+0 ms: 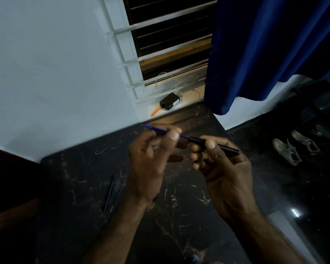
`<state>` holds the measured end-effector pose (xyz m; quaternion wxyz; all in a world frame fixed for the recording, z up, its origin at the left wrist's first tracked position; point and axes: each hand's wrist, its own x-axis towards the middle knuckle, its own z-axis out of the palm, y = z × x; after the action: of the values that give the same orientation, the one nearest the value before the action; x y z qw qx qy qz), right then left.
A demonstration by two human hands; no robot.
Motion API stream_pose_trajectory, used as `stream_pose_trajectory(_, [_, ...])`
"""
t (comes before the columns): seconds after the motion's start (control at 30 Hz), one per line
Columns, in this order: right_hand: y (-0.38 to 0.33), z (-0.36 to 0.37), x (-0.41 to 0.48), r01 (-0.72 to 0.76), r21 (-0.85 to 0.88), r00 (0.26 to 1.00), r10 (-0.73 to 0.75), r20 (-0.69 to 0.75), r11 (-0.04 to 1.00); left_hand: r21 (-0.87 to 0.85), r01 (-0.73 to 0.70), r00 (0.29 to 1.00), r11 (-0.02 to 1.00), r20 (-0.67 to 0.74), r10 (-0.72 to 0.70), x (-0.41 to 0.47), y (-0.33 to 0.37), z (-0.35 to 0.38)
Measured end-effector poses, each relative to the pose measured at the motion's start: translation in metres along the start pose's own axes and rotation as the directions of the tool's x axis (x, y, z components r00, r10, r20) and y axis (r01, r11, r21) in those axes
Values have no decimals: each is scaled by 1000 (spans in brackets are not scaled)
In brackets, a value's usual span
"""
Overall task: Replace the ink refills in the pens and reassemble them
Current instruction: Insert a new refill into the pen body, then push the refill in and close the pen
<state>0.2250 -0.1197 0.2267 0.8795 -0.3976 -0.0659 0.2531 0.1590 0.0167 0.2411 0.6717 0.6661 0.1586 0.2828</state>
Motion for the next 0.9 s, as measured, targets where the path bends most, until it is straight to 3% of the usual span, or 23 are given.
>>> stream_pose_trajectory(0.13, [3, 3, -1, -16, 27, 999, 15, 36, 999, -31, 37, 999, 999, -23, -37, 6, 8, -7])
stream_pose_trajectory(0.33, [9, 22, 1, -14, 42, 998, 11, 68, 999, -7, 9, 989, 1000, 148, -8, 2, 1, -8])
stream_pose_trajectory(0.63, [30, 33, 7, -64, 34, 996, 62, 71, 997, 43, 45, 986, 998, 159, -52, 3, -6, -26])
stream_pose_trajectory(0.8, [35, 37, 8, -166, 139, 985, 160, 60, 976, 123, 60, 947, 991, 308, -95, 3, -5, -45])
stream_pose_trajectory(0.9, [29, 30, 8, -203, 234, 979, 204, 21, 951, 92, 112, 988, 989, 100, -121, 10, -31, -68])
